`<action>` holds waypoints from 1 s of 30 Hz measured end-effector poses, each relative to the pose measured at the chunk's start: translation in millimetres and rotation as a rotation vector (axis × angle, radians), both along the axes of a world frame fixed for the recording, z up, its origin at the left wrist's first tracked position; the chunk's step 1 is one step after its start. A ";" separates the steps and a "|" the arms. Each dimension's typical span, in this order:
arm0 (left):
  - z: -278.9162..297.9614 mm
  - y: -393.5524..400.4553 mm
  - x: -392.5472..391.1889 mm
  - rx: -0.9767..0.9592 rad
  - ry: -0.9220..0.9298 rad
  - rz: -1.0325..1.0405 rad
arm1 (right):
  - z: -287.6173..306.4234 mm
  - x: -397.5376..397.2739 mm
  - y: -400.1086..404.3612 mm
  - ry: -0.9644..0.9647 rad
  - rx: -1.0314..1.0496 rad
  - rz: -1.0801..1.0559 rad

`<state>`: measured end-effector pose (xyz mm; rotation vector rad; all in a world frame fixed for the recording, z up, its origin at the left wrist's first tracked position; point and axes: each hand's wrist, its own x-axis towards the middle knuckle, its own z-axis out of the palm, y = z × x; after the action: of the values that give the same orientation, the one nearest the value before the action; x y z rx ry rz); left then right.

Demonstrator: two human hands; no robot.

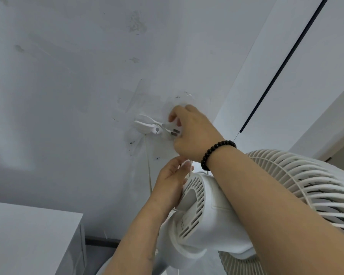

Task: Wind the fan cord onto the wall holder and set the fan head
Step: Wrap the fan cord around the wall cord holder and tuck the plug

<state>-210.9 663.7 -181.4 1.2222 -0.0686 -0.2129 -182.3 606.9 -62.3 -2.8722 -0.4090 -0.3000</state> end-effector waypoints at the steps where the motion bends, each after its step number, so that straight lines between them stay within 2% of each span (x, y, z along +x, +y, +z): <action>1: -0.5 0.6 0.7 0.005 -0.009 0.006 | -1.1 0.7 1.2 0.047 0.012 0.033; 3: 1.4 2.4 -0.1 0.010 -0.023 0.022 | -3.0 1.1 1.0 0.107 -0.021 -0.018; 5: 2.5 3.6 -0.3 0.018 -0.023 0.040 | -3.4 2.3 -2.5 0.174 -0.147 -0.199; 7: 0.9 3.2 0.2 0.031 -0.005 0.041 | -4.1 1.2 -3.6 0.391 -0.335 -0.326; 9: -1.0 2.6 2.0 0.040 0.015 0.040 | -8.4 0.8 -2.9 0.596 -0.401 -0.319; 10: -1.6 2.6 3.1 0.052 0.009 0.042 | -9.4 1.6 -3.3 0.591 -0.351 -0.300; 13: -0.4 1.7 2.5 0.037 -0.019 0.033 | -10.0 6.1 -6.7 0.363 -0.077 -0.274; 15: -0.1 1.3 2.3 -0.008 0.002 0.020 | -12.3 12.3 -6.7 0.229 -0.051 -0.252; 17: 1.0 2.0 2.1 -0.026 0.006 0.009 | -13.9 16.3 -6.1 0.200 -0.049 -0.234; 20: 5.6 5.7 0.8 0.029 -0.065 0.015 | -15.3 21.0 -10.0 0.247 0.074 -0.226; 22: 7.0 10.2 1.5 0.090 -0.128 0.137 | -17.0 22.7 -11.0 0.213 0.114 -0.241; 26: 3.0 21.4 4.3 0.111 -0.128 0.632 | -16.8 24.8 -11.7 0.156 0.211 -0.272; 30: 5.1 19.3 -7.7 0.161 -0.218 0.871 | -11.8 19.0 -15.7 0.088 0.336 -0.264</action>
<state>-218.6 683.0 -176.4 1.3268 0.2959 0.6851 -163.3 591.2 -74.1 -2.5912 0.0386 -0.2566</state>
